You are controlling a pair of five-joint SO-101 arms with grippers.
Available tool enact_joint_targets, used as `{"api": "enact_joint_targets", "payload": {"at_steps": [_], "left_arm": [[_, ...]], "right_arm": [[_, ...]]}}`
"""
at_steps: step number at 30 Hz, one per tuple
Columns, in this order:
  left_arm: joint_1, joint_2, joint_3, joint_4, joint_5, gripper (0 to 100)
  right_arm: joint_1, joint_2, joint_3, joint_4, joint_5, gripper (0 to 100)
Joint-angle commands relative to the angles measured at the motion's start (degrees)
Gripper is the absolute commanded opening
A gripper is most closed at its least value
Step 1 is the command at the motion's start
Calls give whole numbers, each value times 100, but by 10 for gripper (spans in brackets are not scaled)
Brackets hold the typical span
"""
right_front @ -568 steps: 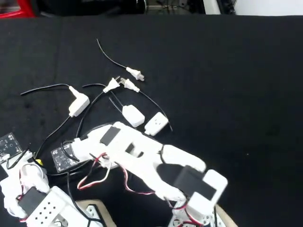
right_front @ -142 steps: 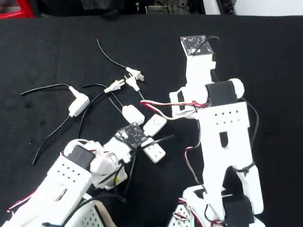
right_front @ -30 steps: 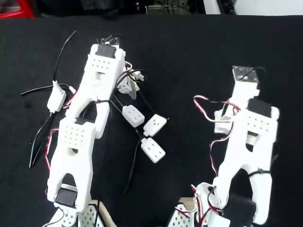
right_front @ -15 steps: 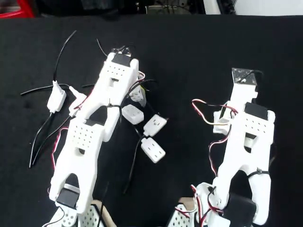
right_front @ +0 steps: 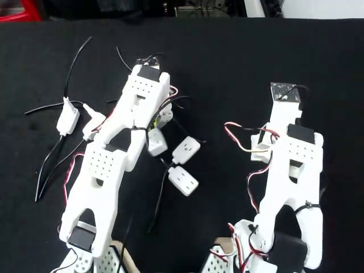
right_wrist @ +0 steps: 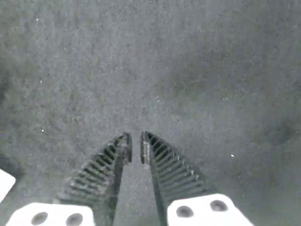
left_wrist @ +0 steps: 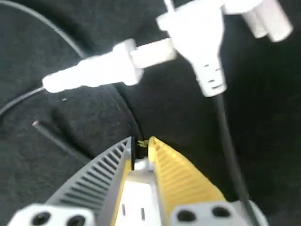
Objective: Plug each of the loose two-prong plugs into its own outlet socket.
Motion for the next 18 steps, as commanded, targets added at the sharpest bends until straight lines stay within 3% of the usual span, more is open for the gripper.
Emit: {"api": "enact_joint_targets", "payload": {"at_steps": [1, 10, 13, 18], "left_arm": [[-66, 0, -444, 475, -35, 30], [-145, -387, -884, 712, -1125, 30], [-127, -1116, -435, 712, -1820, 30], [-286, -2963, 778, 703, -1960, 30]], "right_arm": [[-97, -22, -22, -97, -114, 43], [-114, -31, -40, -105, -299, 43], [-290, -31, -22, -105, -484, 43], [-492, -31, -13, -105, -527, 43]]}}
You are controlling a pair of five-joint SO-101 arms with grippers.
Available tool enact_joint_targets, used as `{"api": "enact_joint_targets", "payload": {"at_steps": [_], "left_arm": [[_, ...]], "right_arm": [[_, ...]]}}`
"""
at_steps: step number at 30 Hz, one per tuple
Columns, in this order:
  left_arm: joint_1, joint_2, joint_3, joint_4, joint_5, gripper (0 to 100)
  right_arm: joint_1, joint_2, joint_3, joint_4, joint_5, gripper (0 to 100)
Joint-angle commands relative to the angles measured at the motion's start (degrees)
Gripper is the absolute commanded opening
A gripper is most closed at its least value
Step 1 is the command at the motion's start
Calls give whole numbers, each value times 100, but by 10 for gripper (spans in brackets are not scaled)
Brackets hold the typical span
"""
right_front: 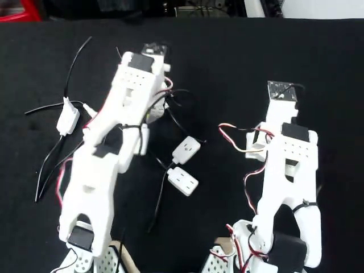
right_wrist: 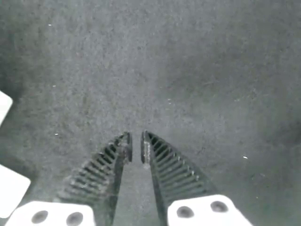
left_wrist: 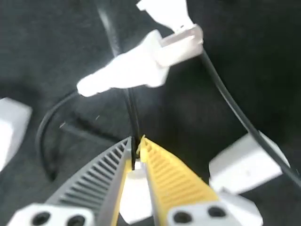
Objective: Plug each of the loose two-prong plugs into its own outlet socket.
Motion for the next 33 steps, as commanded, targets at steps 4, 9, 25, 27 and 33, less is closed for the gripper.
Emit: {"api": "enact_joint_targets", "payload": {"at_steps": [4, 9, 25, 27, 33], "left_arm": [[-215, -2655, 1244, 70, -862, 30], [-251, -3903, 2220, 70, -2453, 33], [242, -7429, 5648, -53, -4905, 34], [233, -7534, 6167, -695, -4246, 34], [-31, -6681, 8242, -3851, -2418, 224]], "right_arm": [[-255, -31, 119, -308, -237, 43], [-422, -31, 233, -510, -457, 43], [-448, -31, 268, -686, -765, 43], [-448, -31, 268, -686, -765, 43], [-448, -22, 303, -695, -756, 43]]}}
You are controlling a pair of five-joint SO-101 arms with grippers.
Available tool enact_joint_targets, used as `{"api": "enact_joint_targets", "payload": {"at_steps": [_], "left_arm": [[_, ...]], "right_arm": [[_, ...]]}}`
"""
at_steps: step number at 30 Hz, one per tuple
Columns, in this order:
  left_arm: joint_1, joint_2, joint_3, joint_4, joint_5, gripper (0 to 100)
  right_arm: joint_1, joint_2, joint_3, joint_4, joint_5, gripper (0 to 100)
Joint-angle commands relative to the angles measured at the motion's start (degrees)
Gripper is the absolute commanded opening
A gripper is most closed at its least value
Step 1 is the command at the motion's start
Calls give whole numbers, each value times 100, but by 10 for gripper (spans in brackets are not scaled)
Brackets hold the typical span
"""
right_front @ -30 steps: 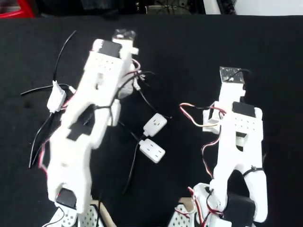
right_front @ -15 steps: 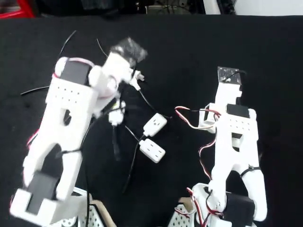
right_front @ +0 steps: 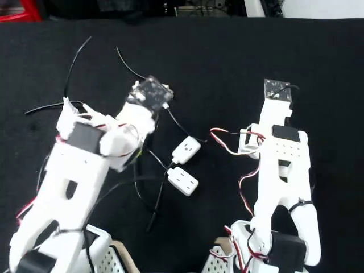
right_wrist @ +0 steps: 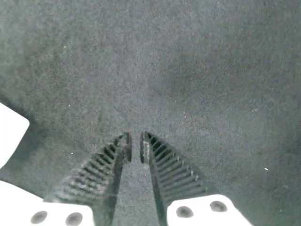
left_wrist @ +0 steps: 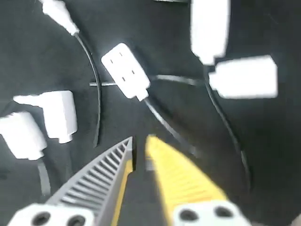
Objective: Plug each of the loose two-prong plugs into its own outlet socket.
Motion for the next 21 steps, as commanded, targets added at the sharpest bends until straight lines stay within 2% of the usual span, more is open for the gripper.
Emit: {"api": "enact_joint_targets", "payload": {"at_steps": [1, 5, 9, 18, 21], "left_arm": [[-215, 659, 980, -2040, 580, 254], [-655, 1802, 998, -3103, 571, 263], [-1024, 2585, 418, -3226, 571, 263], [-497, 2919, 198, -3297, 571, 263], [-426, 2963, 242, -3675, 598, 263]], "right_arm": [[-88, -22, 40, -97, -44, 43], [-325, -22, 110, -105, -35, 43], [-343, -22, 119, -105, -35, 43], [-334, -22, 127, -264, -35, 43], [-343, -22, 127, -264, -26, 43]]}}
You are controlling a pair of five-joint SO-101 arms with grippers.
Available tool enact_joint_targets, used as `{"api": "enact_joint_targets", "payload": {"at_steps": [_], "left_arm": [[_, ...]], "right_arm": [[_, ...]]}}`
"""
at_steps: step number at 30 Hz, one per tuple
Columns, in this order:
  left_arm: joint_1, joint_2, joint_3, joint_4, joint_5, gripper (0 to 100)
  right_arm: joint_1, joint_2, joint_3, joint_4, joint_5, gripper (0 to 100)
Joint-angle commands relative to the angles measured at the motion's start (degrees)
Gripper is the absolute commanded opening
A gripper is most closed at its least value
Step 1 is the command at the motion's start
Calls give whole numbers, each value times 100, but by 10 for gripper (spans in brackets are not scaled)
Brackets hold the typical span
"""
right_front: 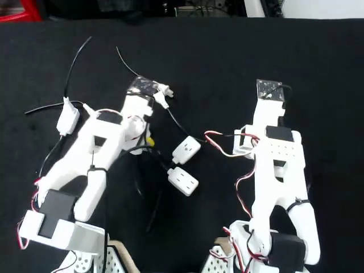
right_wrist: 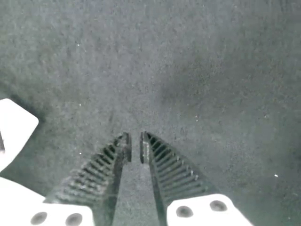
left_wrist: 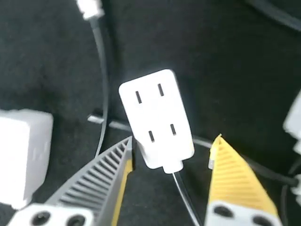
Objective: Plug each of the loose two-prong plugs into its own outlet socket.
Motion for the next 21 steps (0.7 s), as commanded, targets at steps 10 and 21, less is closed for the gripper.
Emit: {"api": "enact_joint_targets", "payload": {"at_steps": [10, 21], "left_arm": [[-127, 316, -145, -844, 501, 263], [-119, 1046, -1068, -70, 519, 187]], "right_arm": [[-79, -22, -13, -97, -18, 43], [-79, -22, -13, -97, -18, 43]]}}
